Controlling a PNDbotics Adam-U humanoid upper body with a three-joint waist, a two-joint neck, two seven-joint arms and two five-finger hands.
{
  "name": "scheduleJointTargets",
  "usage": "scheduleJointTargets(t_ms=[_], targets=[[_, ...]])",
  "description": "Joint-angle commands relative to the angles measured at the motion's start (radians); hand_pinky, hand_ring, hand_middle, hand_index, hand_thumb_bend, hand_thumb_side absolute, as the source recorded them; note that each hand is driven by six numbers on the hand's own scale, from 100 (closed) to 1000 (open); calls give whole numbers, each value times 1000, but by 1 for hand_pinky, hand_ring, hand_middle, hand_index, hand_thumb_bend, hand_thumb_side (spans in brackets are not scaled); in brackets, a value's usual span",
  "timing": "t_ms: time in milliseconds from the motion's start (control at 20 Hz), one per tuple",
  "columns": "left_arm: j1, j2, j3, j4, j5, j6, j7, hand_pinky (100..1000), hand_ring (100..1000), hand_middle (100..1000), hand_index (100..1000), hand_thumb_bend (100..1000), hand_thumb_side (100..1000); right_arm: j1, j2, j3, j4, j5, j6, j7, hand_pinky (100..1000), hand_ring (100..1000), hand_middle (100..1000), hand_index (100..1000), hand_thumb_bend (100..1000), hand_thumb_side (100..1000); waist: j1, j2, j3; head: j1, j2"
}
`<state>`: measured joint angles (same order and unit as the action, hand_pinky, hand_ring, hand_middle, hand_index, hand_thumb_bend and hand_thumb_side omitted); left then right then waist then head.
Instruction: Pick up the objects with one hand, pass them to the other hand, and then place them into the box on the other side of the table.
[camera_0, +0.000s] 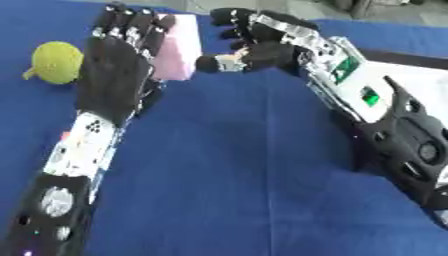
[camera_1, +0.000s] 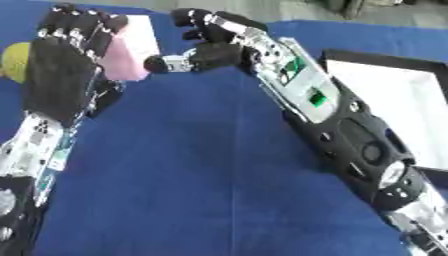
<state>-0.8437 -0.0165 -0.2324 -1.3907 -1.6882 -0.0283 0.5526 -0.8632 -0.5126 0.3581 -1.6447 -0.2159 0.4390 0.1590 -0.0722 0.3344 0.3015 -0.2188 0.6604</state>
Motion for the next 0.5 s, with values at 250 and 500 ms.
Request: scheduleJointTargets(t_ms=[250, 500], targets=[[-27, -10, -3, 10, -33, 5, -12, 701, 531, 511, 688, 308, 100, -20, -8, -2, -28, -12, 1, 10, 1000, 1000, 1000, 1000, 669, 359, 3, -22, 0, -5, -9], [-31, -13, -3, 17, -43, 11, -5, 693, 525, 505, 685, 308, 100, -21, -7, 2, -44, -16, 9, 9, 1000, 1000, 1000, 1000, 668, 362, 3, -20, -1, -6, -6]])
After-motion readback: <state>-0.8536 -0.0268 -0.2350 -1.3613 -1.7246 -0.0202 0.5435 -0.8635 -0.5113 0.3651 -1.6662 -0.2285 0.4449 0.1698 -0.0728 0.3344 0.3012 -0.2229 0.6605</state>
